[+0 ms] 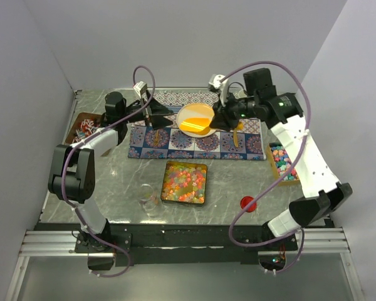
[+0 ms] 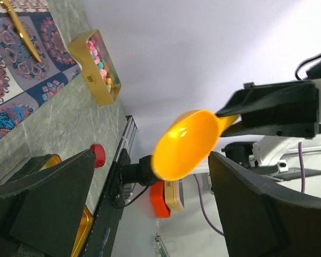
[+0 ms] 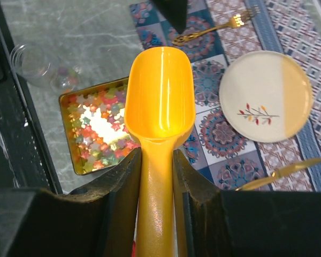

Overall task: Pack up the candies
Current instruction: Adjust the spatula.

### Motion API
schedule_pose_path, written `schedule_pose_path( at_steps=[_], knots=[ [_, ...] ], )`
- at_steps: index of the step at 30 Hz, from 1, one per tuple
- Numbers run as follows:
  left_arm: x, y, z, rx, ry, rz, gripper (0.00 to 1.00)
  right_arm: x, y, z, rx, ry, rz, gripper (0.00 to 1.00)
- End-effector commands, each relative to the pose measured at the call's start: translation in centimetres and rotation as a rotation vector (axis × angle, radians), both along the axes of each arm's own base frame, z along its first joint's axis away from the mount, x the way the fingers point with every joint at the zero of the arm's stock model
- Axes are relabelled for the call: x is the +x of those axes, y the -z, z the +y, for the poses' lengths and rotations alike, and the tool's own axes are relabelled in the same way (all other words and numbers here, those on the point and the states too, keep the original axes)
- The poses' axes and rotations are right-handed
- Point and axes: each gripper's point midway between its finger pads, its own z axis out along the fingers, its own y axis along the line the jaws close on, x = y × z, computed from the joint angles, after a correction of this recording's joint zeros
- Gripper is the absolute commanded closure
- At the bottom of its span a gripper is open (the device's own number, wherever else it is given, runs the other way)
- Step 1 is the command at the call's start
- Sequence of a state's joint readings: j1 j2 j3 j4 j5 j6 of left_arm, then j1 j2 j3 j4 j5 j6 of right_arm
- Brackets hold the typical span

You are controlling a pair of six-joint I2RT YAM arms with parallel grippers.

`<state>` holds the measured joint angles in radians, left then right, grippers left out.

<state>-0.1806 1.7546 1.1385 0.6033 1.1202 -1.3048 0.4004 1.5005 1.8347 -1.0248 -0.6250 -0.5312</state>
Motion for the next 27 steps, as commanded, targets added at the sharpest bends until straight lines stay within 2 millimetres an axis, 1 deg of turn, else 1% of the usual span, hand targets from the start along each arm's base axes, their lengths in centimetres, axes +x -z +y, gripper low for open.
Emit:
schedule_pose_path(
  at_steps=[1,3,4,6,11,14,15,16,17,18,20,21,23,24,25,26,27],
  knots=[
    [-1.0,-2.6,-0.4,-0.038,0.075,-0.111,0.09,0.5,-1.7,1.9,0.033,-0.087,-0.085,1.0],
    [-1.4,-2.3,-0.8,-0.032,0.099,-0.109,0.1,0.9,-1.7,2.4,0.035,-0.094,-0.085,1.0],
    [-1.5,-2.0,-0.9,-0.026,0.105,-0.093,0.11,1.0,-2.1,2.5,0.042,-0.095,-0.093,1.0],
    [-1.6,-1.6,-1.1,-0.017,0.115,-0.091,0.12,1.2,-2.2,2.9,0.048,-0.098,-0.098,1.0],
    [-1.8,-1.0,-1.4,0.003,0.121,-0.084,0.12,1.2,-3.1,3.4,0.063,-0.104,-0.127,1.0],
    [-2.1,-1.4,-1.6,-0.009,0.133,-0.105,0.14,1.1,-2.8,3.6,0.06,-0.114,-0.125,1.0],
    [-2.3,-1.5,-1.7,-0.013,0.139,-0.113,0.16,1.1,-2.7,3.7,0.062,-0.116,-0.126,1.0],
    [-2.5,-1.8,-1.8,-0.018,0.147,-0.118,0.17,1.0,-2.0,3.7,0.055,-0.118,-0.114,1.0],
    [-2.8,-2.0,-1.9,-0.022,0.158,-0.13,0.2,1.0,-1.8,4.2,0.057,-0.128,-0.119,1.0],
    [-3.0,-2.3,-2.0,-0.028,0.168,-0.162,0.26,1.1,-1.3,4.5,0.054,-0.133,-0.114,1.0],
    [-3.7,-2.5,-2.4,-0.032,0.202,-0.185,0.32,1.3,-0.6,5.2,0.054,-0.147,-0.104,1.0],
    [-3.9,-2.5,-2.6,-0.033,0.21,-0.19,0.37,1.4,0.0,5.8,0.05,-0.161,-0.095,1.0],
    [-4.4,-2.6,-2.9,-0.036,0.233,-0.199,0.43,1.6,-0.1,6.6,0.054,-0.181,-0.101,1.0],
    [-4.7,-2.6,-3.0,-0.035,0.245,-0.205,0.51,1.7,0.3,7.3,0.049,-0.197,-0.093,1.0],
    [-4.8,-2.6,-3.0,-0.034,0.248,-0.208,0.55,1.7,-0.1,7.6,0.051,-0.205,-0.103,1.0],
    [-4.9,-2.6,-3.0,-0.033,0.249,-0.206,0.59,1.8,0.0,7.8,0.044,-0.216,-0.112,1.0],
    [-5.0,-2.6,-3.0,-0.032,0.255,-0.211,0.73,2.0,0.1,8.0,0.042,-0.221,-0.11,1.0]
  ],
)
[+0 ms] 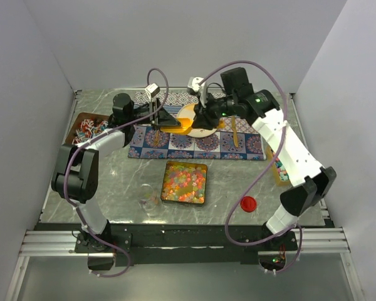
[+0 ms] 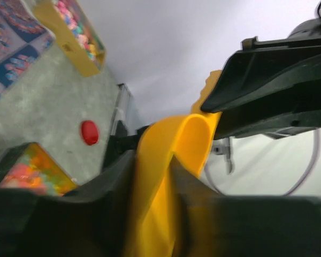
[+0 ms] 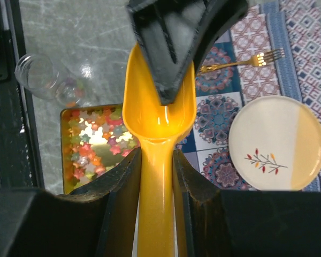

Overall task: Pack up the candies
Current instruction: Adjust the spatula.

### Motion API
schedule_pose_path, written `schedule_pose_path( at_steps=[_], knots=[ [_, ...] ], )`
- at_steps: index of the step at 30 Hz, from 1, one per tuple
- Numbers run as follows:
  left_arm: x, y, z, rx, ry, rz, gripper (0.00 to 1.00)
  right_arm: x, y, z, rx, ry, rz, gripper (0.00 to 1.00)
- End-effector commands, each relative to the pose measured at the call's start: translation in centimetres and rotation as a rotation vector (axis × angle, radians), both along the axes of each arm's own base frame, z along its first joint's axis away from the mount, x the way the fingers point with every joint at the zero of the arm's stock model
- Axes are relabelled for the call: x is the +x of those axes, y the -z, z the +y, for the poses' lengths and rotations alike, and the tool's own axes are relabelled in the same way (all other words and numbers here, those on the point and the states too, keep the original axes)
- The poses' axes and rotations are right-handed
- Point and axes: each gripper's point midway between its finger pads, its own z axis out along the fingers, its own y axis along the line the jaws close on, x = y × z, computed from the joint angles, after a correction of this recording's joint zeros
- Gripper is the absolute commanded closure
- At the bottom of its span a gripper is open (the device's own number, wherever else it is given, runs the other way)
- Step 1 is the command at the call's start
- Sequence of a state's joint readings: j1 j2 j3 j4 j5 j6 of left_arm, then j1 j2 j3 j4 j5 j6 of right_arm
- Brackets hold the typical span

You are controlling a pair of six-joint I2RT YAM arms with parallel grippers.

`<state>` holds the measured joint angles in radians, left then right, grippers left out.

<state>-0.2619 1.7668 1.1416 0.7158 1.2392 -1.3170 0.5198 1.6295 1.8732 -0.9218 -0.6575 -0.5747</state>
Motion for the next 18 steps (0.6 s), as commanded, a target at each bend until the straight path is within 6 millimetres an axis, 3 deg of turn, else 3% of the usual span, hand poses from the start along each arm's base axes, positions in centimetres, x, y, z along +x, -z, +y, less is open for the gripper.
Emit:
schedule_pose_path(
  at_steps=[1,2,6,7,8,9,11,18],
  knots=[
    [-1.0,-1.8,-0.1,-0.014,0.055,-0.122,0.85,0.9,-1.3,2.0,0.034,-0.056,-0.069,1.0],
    [-1.1,-1.7,-0.1,-0.009,0.055,-0.121,0.97,1.0,-1.3,2.0,0.033,-0.061,-0.081,1.0],
    [-1.7,-1.6,0.1,-0.009,0.064,-0.134,0.99,0.1,-0.4,1.4,0.014,-0.082,-0.096,1.0],
    [-1.8,-1.7,0.3,-0.011,0.063,-0.132,0.99,-0.3,0.7,1.1,-0.003,-0.089,-0.073,0.99],
    [-1.8,-1.7,0.3,-0.011,0.062,-0.133,0.99,-0.7,0.7,1.0,-0.008,-0.111,-0.083,0.91],
    [-1.8,-1.8,0.2,-0.011,0.064,-0.135,0.99,-0.8,1.1,0.8,-0.013,-0.107,-0.073,0.69],
    [-1.7,-1.8,0.3,-0.012,0.062,-0.138,0.99,-0.9,1.8,0.6,-0.02,-0.083,-0.061,0.56],
    [-1.4,-1.7,0.2,-0.011,0.058,-0.133,0.99,-1.1,3.9,-0.3,-0.079,-0.074,-0.047,0.52]
  ],
)
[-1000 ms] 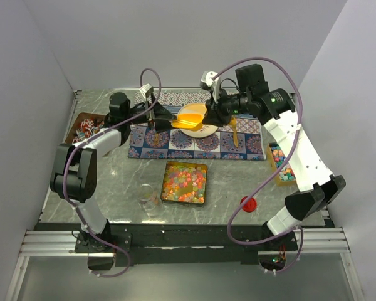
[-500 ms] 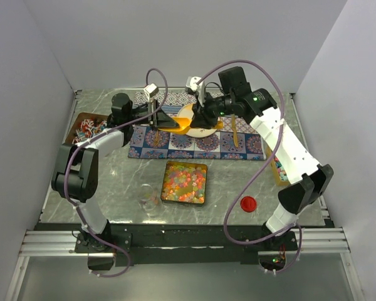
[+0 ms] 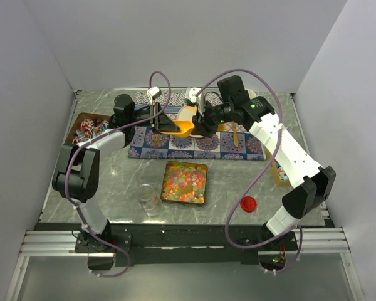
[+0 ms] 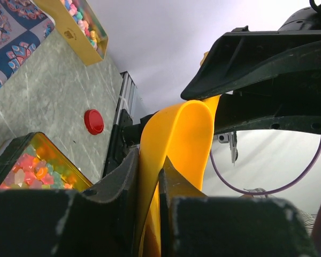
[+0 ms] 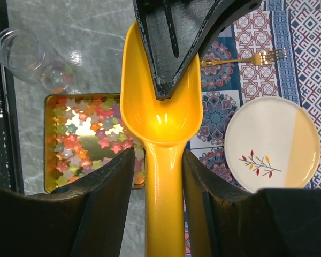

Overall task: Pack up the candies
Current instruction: Adjust the spatula.

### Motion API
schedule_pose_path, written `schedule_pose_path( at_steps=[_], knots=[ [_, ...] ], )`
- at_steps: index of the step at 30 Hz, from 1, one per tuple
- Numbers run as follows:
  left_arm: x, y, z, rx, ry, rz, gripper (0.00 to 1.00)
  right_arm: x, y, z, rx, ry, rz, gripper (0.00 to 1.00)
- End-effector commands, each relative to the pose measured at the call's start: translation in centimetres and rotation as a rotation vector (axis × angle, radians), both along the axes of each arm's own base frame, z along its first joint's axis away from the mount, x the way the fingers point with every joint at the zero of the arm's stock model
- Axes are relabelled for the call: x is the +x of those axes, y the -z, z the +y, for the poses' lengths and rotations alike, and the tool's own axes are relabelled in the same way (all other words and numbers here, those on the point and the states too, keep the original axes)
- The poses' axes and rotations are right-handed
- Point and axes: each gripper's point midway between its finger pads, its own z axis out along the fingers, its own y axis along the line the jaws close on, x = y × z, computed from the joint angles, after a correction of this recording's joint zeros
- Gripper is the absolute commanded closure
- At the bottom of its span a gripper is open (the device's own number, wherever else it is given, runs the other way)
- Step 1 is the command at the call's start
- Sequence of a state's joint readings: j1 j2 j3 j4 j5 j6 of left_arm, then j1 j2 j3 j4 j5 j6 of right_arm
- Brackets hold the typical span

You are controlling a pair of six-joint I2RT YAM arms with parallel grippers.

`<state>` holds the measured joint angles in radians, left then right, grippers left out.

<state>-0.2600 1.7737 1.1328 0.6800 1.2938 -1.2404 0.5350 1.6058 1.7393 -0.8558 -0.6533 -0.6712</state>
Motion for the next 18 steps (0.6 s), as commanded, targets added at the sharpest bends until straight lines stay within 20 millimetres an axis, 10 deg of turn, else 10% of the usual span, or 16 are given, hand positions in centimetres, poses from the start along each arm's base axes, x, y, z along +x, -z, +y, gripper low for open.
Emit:
schedule_pose_path(
  at_steps=[1,18],
  knots=[
    [-0.6,-3.0,0.0,-0.033,0.011,-0.105,0.99,-0.9,0.7,-0.5,-0.028,-0.01,-0.006,0.52],
    [-0.7,-2.6,0.3,0.001,0.025,-0.141,0.99,-0.6,2.4,-3.0,-0.18,-0.01,0.004,0.58]
  ],
)
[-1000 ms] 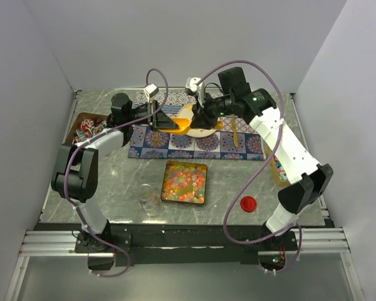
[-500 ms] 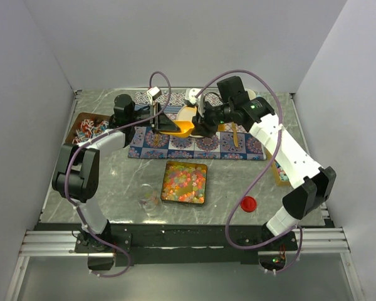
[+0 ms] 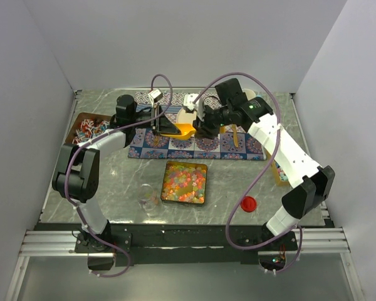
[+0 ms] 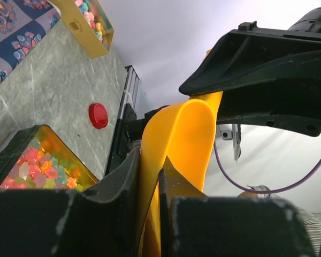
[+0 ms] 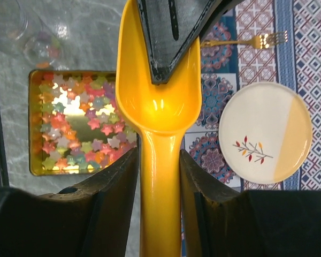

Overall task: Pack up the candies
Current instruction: Adjust the spatula.

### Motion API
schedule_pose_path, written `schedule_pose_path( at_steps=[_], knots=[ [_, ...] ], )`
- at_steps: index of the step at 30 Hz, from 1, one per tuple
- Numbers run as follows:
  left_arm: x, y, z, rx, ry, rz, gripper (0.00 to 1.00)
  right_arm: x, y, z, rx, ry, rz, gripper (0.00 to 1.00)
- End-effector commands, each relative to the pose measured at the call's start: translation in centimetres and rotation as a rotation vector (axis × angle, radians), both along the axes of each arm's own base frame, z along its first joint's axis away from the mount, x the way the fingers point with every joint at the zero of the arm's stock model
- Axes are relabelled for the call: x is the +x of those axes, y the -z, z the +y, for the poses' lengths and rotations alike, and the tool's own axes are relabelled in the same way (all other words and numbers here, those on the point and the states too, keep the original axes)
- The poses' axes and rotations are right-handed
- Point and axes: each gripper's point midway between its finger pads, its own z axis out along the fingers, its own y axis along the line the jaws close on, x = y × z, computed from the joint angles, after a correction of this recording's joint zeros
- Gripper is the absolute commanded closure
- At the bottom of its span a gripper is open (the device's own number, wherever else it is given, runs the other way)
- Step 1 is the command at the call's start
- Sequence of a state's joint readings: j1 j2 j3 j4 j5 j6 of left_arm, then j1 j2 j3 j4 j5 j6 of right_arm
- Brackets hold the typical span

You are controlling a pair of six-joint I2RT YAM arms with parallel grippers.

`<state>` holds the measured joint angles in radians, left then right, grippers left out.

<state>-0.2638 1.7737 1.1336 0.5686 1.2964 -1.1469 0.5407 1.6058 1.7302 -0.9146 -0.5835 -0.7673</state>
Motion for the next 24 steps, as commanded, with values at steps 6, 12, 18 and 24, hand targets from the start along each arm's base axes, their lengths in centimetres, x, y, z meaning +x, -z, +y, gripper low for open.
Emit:
schedule_pose_path(
  at_steps=[6,12,18,24],
  knots=[
    [-0.6,-4.0,0.3,-0.032,0.02,-0.163,0.99,-0.8,1.3,-2.4,-0.091,0.01,0.061,0.7],
    [0.2,-3.6,0.4,-0.005,-0.023,-0.149,0.74,-0.7,1.0,-2.3,-0.06,0.036,0.088,1.0],
    [6.9,-5.5,4.7,0.092,-0.348,-0.266,0.31,0.8,0.3,-8.7,-0.056,0.325,0.103,1.0],
    [9.2,-6.6,7.6,0.139,-0.472,-0.322,0.27,-2.2,3.7,-19.7,-0.283,0.578,0.193,1.0]
  ],
)
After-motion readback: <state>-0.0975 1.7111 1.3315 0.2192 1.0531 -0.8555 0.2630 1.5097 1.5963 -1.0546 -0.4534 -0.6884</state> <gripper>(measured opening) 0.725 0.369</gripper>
